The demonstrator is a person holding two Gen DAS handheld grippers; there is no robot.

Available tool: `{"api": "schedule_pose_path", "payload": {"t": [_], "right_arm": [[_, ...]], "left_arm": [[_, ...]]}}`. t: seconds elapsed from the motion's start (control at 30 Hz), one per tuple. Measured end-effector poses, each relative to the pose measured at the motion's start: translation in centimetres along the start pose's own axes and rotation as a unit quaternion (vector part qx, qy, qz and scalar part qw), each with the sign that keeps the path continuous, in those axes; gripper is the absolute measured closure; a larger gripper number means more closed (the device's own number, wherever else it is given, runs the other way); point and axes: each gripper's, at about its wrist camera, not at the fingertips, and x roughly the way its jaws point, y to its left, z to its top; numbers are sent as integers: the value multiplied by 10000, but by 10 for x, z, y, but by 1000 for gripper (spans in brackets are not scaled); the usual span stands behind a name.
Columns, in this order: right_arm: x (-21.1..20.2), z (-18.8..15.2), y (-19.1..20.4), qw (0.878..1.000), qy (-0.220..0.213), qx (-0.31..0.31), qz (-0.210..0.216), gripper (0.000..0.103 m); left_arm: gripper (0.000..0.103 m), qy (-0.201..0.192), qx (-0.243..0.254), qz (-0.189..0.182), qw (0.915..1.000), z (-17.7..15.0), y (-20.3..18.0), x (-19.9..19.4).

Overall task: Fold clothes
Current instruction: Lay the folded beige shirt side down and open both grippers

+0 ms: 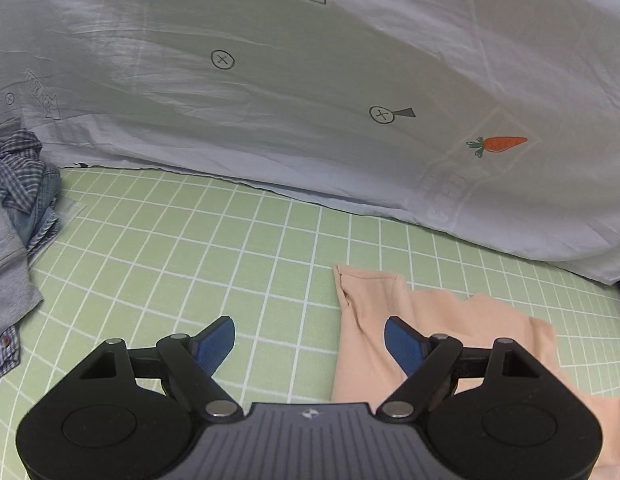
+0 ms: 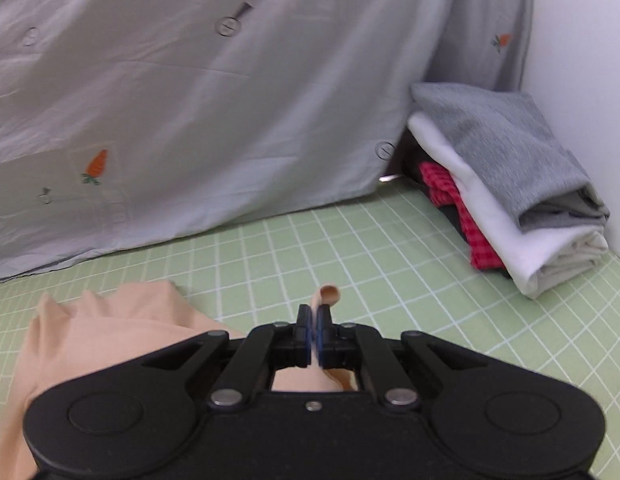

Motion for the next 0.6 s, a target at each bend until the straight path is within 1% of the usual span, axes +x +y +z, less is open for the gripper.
{"api": "schedule_pose_path", "payload": {"t": [0.07,0.13,0.2,0.27,0.37,0.43,0.47,0.5,0.53,0.57,0.6], "right_arm": [[-24,-11,28,9986,-12,-474,246,100],[-44,-31,56,9947,91,-912,457,100],[-60,-53,77,9912,256,-1095,696,100],[-73,-81,98,9877,513,-1165,911,100],[-87,-115,117,9845,846,-1120,1056,99],[-97,-131,121,9842,1012,-958,1095,98],[-103,-134,119,9849,1041,-835,1100,96],[-108,-137,116,9859,1055,-706,1092,78],[-113,-138,110,9885,1006,-537,993,55],[-119,-140,104,9912,936,-354,864,45],[-122,-141,97,9932,867,-217,740,29]], "left_arm": [[19,17,17,-47,10000,-20,11,-24],[19,92,61,-82,9999,-42,20,-41],[19,197,110,-108,9997,-64,28,-55],[19,309,170,-108,9993,-83,33,-65],[19,498,279,-74,9983,-111,42,-76],[19,616,352,-52,9975,-128,46,-83],[19,672,390,-43,9970,-135,47,-86],[19,692,405,-51,9968,-140,46,-88],[19,708,418,-60,9966,-145,45,-91],[19,725,431,-69,9964,-150,45,-93],[19,733,460,-83,9962,-152,39,-93]]}}
